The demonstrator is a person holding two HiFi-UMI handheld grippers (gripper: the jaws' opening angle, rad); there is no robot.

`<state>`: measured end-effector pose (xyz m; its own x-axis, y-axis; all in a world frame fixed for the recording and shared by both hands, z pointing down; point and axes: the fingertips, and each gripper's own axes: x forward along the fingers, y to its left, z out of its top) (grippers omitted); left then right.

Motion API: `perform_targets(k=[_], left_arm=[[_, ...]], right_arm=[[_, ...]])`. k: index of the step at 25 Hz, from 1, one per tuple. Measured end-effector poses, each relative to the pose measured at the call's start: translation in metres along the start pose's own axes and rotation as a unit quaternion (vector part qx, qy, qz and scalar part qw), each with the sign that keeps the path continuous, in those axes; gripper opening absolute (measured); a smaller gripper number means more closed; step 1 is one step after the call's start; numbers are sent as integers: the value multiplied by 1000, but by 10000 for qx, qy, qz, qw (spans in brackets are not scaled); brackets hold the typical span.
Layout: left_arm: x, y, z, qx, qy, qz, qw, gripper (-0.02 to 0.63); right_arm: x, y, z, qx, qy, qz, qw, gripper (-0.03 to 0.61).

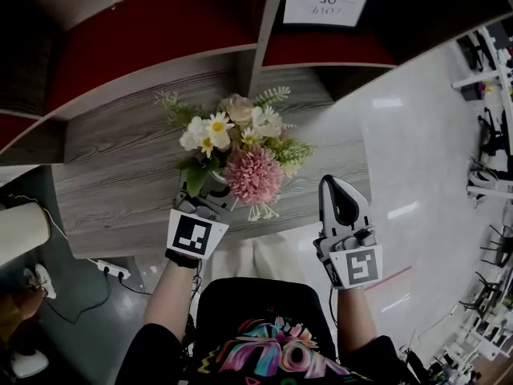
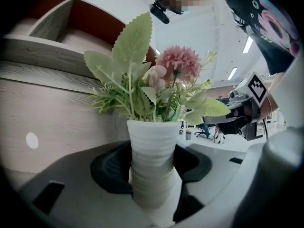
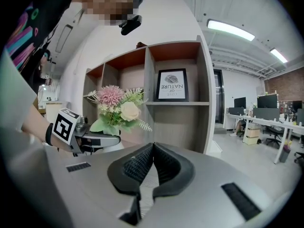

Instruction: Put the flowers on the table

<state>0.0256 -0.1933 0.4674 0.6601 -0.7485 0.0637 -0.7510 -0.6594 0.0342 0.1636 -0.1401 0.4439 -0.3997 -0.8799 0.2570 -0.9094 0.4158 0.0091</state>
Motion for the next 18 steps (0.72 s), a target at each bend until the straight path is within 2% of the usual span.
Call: perform_targets(k=[3,6,15,18], left_arm=[[0,1,-1,-136,-112,10,9998,255],[-1,3,-3,-248,-209,9,9995,255],[-3,3,-5,-209,-268,-31,9994,255],[-5,2,-4,-201,-277,-65,9994,259]], right_arm=[[-2,1,-6,-25,78,-1,10000,14],[1,3,1,157,-36,-84,9998,14],[2,3,4,262,-69,-143,9995,14],[0,3,-2,211,69,-119,9997,14]])
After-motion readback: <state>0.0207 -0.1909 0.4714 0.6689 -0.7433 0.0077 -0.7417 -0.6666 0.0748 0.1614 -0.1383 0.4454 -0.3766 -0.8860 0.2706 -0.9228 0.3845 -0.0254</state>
